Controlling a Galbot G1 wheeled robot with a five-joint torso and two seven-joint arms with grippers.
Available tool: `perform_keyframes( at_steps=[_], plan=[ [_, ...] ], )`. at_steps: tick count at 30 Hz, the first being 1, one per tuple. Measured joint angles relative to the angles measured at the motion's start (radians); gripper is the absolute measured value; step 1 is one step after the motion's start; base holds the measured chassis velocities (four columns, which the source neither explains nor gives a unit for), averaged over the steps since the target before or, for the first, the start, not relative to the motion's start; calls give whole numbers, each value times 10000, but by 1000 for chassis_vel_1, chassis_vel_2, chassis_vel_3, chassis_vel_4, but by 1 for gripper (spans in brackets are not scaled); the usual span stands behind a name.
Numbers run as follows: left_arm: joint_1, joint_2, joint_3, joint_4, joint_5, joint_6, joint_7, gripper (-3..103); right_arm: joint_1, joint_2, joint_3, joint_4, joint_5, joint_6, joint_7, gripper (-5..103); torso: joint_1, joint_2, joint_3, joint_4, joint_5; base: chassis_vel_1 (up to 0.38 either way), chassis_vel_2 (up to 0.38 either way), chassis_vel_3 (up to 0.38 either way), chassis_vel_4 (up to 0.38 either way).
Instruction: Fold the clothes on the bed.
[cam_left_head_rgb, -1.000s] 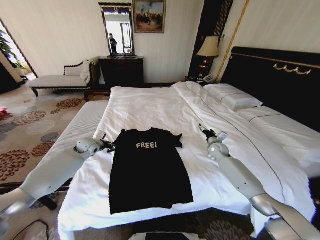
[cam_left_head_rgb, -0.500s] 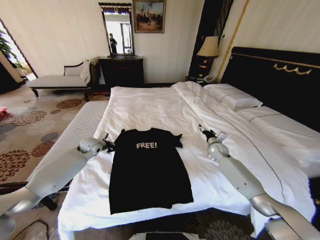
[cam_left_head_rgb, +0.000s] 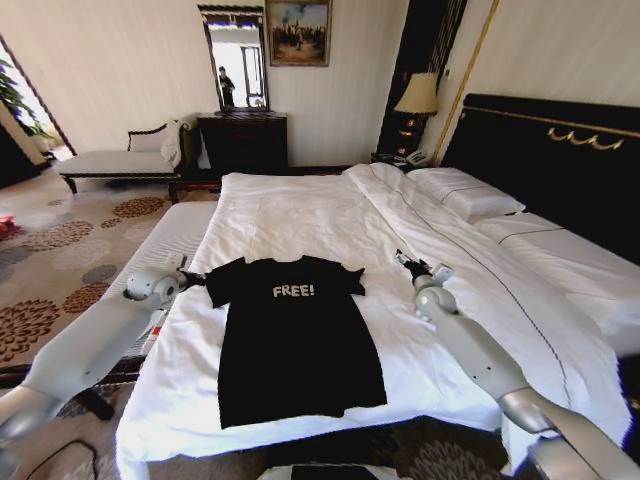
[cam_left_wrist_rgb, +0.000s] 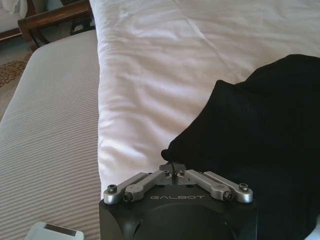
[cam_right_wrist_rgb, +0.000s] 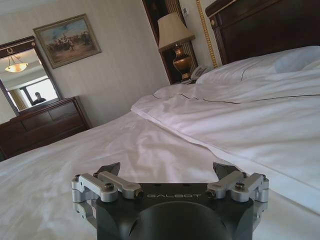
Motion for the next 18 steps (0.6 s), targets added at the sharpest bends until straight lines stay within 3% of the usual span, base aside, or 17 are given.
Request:
perform_keyframes(
  at_steps=[18],
  plan=[
    [177,-110,-520,551,339,24,8,0,-122,-161,125,145,5,12,34,100,0,0,0,0,2,0,0,0,0]
  ],
)
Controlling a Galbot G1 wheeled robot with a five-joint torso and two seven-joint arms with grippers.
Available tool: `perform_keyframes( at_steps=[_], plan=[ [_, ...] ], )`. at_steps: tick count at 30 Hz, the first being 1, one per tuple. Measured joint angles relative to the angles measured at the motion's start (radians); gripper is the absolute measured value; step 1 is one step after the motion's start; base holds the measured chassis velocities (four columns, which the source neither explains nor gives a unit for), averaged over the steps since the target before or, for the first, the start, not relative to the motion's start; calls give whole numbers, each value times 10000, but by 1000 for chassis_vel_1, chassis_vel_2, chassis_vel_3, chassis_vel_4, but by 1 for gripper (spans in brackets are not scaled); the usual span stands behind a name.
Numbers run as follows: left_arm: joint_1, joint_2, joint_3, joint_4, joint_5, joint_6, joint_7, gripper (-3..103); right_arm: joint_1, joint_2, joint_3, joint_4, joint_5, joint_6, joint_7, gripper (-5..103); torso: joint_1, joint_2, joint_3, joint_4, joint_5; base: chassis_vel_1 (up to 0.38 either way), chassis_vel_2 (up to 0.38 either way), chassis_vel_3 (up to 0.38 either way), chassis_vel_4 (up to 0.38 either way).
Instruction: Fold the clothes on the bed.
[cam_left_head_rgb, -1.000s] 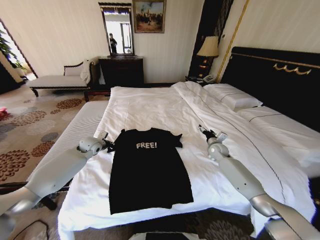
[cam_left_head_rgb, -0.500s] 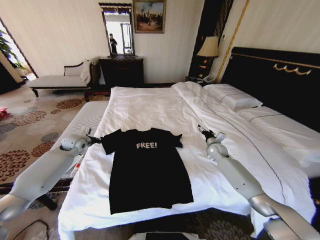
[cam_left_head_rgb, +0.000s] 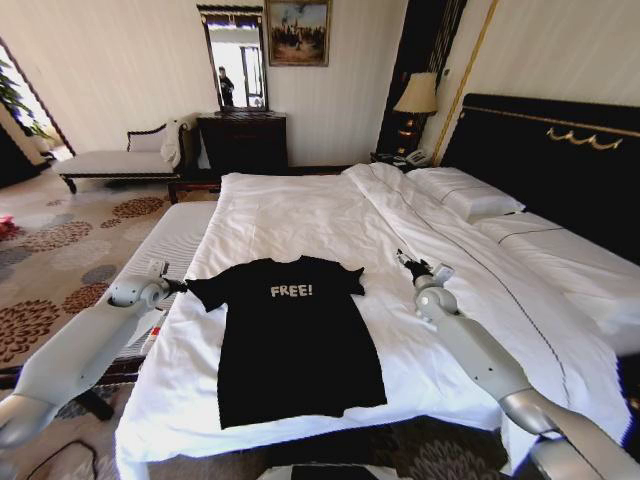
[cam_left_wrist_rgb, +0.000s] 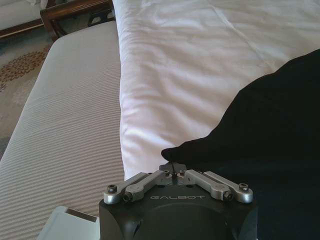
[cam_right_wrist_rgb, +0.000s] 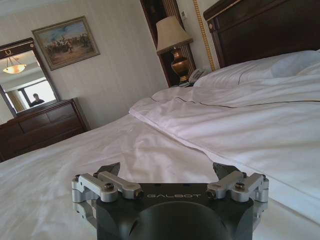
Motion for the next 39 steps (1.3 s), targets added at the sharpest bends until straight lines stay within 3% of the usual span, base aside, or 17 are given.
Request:
perform_keyframes(
  at_steps=[7,13,15,18,20,24,27,32,34,36,39],
  plan=[
    [140,133,101,209,214,-120,-10,0,-144,-67,91,52,104,2,-43,100,0,0,0,3,2,0,0,0,0],
    [285,-141,48,138,-52,-324,-418,0,-171,-59,-54,78,717,-93,-247,100,0,0,0,-1,-1,0,0,0,0],
    [286,-139,36,129,-86,-324,-471,6,-159,-49,-118,78,841,-132,-286,100,0,0,0,-2,3,0,0,0,0],
    [322,19,-203,199,-134,-229,-499,22,10,26,-334,82,1779,-396,-419,100,0,0,0,-5,1,0,0,0,0],
    [353,81,-314,216,-157,-185,-500,22,82,59,-396,65,2131,-523,-438,100,0,0,0,-3,-1,0,0,0,0],
    [678,485,-1174,208,-485,12,-498,43,524,232,-724,-343,3632,-1191,-719,100,0,0,0,5,-2,0,0,0,0],
    [757,601,-1572,242,-846,5,-714,49,734,346,-893,-630,3921,-1466,-685,100,-1,0,0,3,-1,0,0,0,0],
    [780,723,-2353,249,-2118,16,-1810,71,1082,598,-1195,-1086,4630,-2082,262,100,1,-1,1,-1,-1,0,0,0,0],
    [859,834,-2627,95,-2368,37,-1957,81,1165,705,-1198,-1002,5373,-2490,767,100,2,0,1,-3,0,0,0,0,0],
    [897,877,-2693,43,-2413,41,-1977,81,1193,732,-1219,-962,5527,-2685,937,100,2,-1,0,-2,0,0,0,0,0],
    [1063,964,-2834,-162,-2481,48,-2063,97,1277,849,-1420,-988,5641,-3148,1218,100,0,-1,-1,0,-1,0,0,0,0]
  ],
)
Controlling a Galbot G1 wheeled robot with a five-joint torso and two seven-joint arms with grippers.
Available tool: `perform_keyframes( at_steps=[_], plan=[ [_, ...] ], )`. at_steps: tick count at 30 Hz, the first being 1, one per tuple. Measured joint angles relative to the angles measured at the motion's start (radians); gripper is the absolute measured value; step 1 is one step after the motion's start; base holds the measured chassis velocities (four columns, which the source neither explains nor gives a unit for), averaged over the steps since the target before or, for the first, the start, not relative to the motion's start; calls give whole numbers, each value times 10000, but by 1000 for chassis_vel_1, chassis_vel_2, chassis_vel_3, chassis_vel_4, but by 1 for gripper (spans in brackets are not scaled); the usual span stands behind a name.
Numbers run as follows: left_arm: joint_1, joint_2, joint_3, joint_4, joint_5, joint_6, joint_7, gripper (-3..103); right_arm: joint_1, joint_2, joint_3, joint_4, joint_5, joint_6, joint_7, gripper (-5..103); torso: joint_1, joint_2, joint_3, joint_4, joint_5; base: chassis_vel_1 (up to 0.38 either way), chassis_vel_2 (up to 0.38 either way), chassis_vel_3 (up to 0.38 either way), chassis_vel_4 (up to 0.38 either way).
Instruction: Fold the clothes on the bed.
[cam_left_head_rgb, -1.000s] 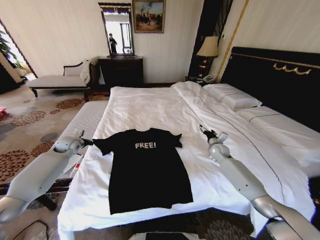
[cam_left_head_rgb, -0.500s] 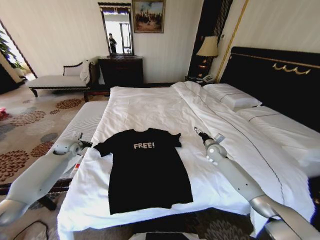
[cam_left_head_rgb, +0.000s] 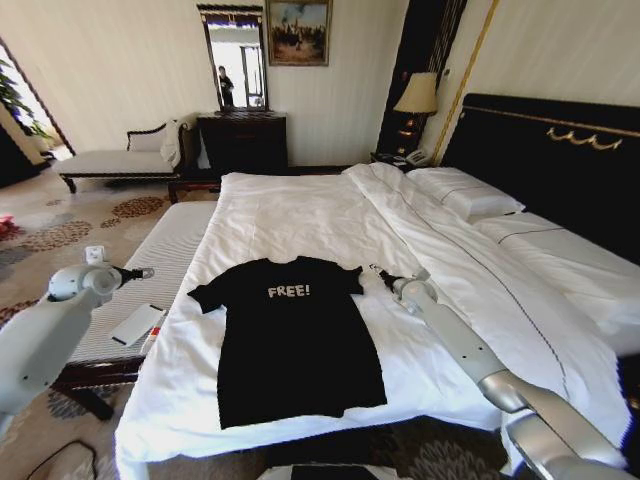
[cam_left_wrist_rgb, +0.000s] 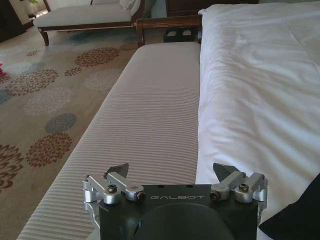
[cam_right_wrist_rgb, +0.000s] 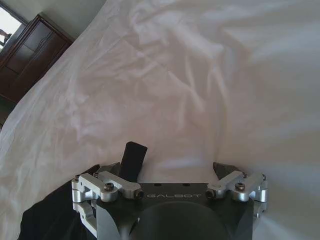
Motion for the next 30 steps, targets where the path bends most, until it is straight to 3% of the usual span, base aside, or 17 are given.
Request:
perform_keyframes(
  at_steps=[7,8,15,22,25,27,30],
  plan=[
    [155,3,-35,-278,-43,2,-172,100,-28,223,-52,-24,104,-254,-163,100,1,-1,1,-2,-1,0,0,0,0],
    [156,2,-22,-298,-43,2,-190,100,-55,259,-56,-24,88,-253,-370,103,1,-1,1,-3,1,0,0,0,0],
    [166,-93,97,-264,31,2,-250,100,-8,417,-24,-180,-234,300,-1650,95,1,0,1,1,1,0,0,0,0],
    [208,-173,132,-186,159,3,-256,100,22,566,-91,-325,-393,440,-1946,93,0,0,1,-3,1,0,0,0,0],
    [225,-173,141,-162,195,2,-259,100,-17,632,-152,-373,-614,444,-1977,80,1,-1,1,2,1,0,0,0,0],
    [238,-170,142,-158,205,2,-259,100,-27,633,-178,-389,-706,445,-1987,80,1,-1,1,2,1,0,0,0,0],
    [285,-177,142,-130,257,2,-259,100,-38,617,-212,-425,-970,584,-2087,63,0,0,1,-2,2,0,0,0,0]
  ],
)
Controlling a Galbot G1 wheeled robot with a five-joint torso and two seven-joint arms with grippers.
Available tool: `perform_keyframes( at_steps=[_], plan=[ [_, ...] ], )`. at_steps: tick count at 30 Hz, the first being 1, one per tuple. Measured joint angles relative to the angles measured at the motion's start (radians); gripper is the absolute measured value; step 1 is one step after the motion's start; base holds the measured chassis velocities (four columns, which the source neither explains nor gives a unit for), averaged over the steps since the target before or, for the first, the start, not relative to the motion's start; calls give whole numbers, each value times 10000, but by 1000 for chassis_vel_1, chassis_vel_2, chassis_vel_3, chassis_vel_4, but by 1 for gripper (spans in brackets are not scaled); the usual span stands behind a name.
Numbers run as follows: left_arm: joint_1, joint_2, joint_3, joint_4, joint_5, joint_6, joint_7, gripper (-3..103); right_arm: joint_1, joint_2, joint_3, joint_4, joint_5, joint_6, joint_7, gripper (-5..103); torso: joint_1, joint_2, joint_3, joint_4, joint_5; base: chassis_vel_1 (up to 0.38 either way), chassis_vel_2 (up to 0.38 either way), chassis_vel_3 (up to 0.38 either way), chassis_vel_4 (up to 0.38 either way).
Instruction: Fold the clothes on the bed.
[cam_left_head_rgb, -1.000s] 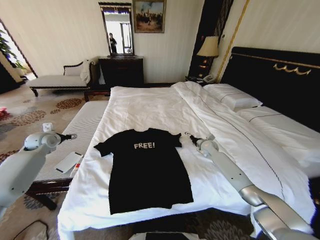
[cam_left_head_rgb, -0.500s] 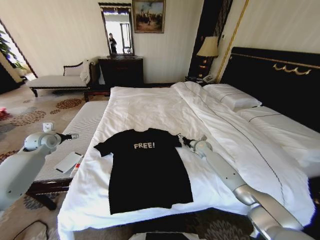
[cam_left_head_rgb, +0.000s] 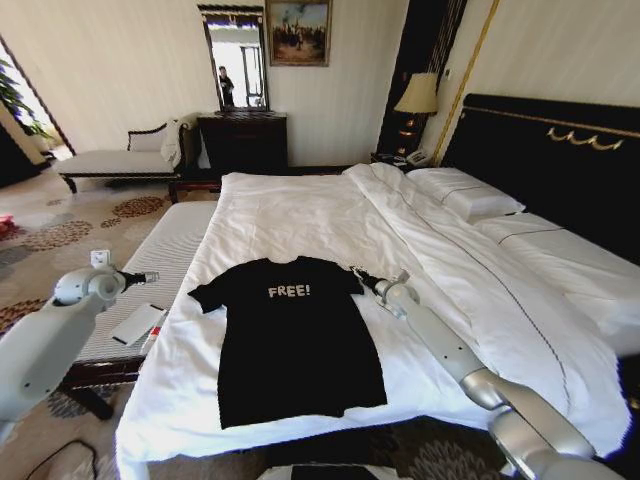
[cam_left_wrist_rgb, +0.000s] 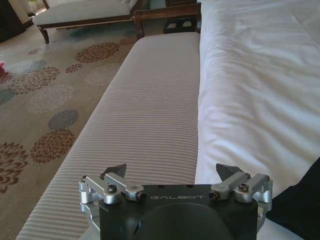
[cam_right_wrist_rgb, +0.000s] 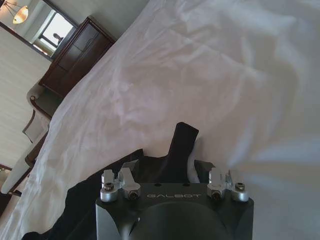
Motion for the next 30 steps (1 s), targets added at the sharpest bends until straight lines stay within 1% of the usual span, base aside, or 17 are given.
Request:
perform_keyframes(
  at_steps=[1,3,4,8,9,10,12,16,17,18,22,24,25,26,27,28,30],
  plan=[
    [0,0,0,0,0,0,0,100,0,0,0,0,0,0,0,63,0,0,0,0,0,0,0,0,0],
    [12,-42,0,32,59,-1,0,100,3,-44,0,-11,-157,194,-131,52,0,0,0,1,0,0,0,0,0],
    [12,-42,0,32,59,-1,0,100,3,-44,0,-11,-157,194,-131,52,0,0,0,1,0,0,0,0,0],
    [-7,-144,50,96,139,-31,7,100,3,-169,36,106,-186,320,-240,31,0,0,0,0,-1,0,0,0,0],
    [-7,-144,50,96,139,-31,7,100,3,-169,36,106,-186,320,-240,31,0,0,0,0,-1,0,0,0,0],
    [-23,-172,66,128,162,-43,9,100,-16,-199,46,174,-176,326,-251,25,-1,0,0,0,0,0,0,0,0],
    [-32,-186,74,155,189,-54,9,100,-36,-218,48,226,-170,327,-255,25,-1,0,0,0,0,0,0,0,0],
    [-35,-200,95,226,233,-78,12,100,-89,-230,18,238,-424,333,-270,4,-1,0,0,2,-1,0,0,0,0],
    [-35,-200,95,226,233,-78,12,100,-89,-230,18,238,-424,333,-270,4,-1,0,0,2,-1,0,0,0,0],
    [-33,-200,95,232,236,-81,13,100,-89,-224,14,173,-573,367,-270,2,-2,0,0,3,0,0,0,0,0],
    [-18,-193,100,240,242,-92,20,100,-105,-268,51,168,-925,511,-125,-1,-1,0,1,1,1,0,0,0,0],
    [-16,-188,105,243,244,-94,21,100,-230,-410,184,550,-930,519,314,10,0,0,0,3,0,0,0,0,0],
    [-18,-185,116,255,245,-99,25,100,-403,-620,303,982,-826,486,685,15,0,0,0,2,0,0,0,0,0],
    [-18,-185,116,255,245,-99,25,100,-403,-620,303,982,-826,486,685,15,0,0,0,2,0,0,0,0,0],
    [-30,-185,134,270,250,-103,29,100,-534,-748,386,1252,-747,446,871,20,0,0,0,1,-1,0,0,0,0],
    [-46,-191,149,285,253,-106,42,100,-691,-896,484,1523,-622,366,1107,20,-1,1,0,0,-1,0,0,0,0],
    [-92,-231,181,319,276,-112,45,100,-1034,-1086,732,1896,-233,256,1474,32,-2,3,-1,-1,0,0,0,0,0]
  ],
)
